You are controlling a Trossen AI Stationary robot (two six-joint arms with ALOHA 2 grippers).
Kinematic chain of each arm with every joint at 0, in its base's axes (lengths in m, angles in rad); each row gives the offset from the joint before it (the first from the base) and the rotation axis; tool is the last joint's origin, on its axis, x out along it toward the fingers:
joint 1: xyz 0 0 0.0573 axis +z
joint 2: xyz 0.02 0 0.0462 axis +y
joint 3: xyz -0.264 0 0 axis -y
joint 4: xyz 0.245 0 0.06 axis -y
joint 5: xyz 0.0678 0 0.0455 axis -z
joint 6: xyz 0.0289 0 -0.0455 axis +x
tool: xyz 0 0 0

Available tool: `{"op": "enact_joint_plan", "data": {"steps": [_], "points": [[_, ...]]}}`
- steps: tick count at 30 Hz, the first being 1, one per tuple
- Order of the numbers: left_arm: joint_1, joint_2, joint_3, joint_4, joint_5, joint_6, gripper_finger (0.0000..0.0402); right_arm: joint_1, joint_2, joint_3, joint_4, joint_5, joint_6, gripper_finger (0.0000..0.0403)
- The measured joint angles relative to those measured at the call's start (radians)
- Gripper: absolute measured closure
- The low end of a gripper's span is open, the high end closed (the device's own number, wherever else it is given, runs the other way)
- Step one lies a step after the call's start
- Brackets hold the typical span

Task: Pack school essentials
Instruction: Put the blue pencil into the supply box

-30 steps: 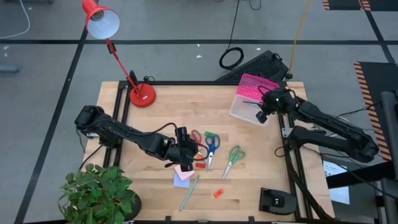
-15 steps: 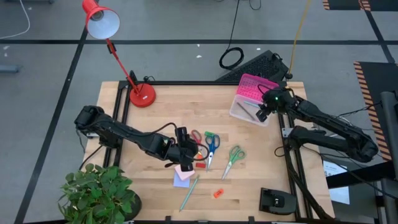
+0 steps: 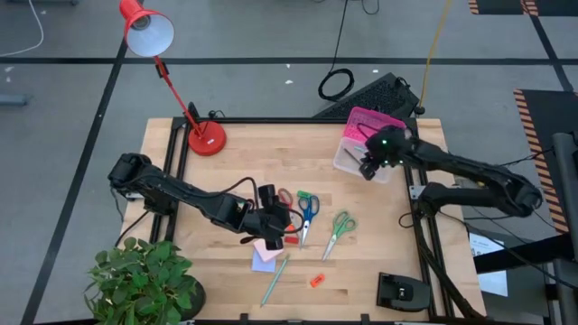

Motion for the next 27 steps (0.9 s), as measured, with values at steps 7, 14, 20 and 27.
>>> {"op": "enact_joint_plan", "data": {"steps": [7, 14, 20, 27], "points": [[0.001, 0.000, 0.000, 0.009, 0.000, 0.062, 0.0156, -0.004, 0.217, -0.001, 0.123, -0.069, -0.024, 0.0316], [0.004, 0.000, 0.000, 0.015, 0.000, 0.068, 0.0156, -0.016, 0.315, 0.023, 0.147, -0.072, -0.024, 0.0369], [0.003, 0.000, 0.000, 0.017, 0.000, 0.040, 0.0156, -0.016, 0.354, 0.023, 0.121, -0.070, -0.024, 0.0401], [0.003, 0.000, 0.000, 0.017, 0.000, 0.039, 0.0156, -0.015, 0.374, 0.025, 0.115, 0.005, -0.037, 0.0400]]}}
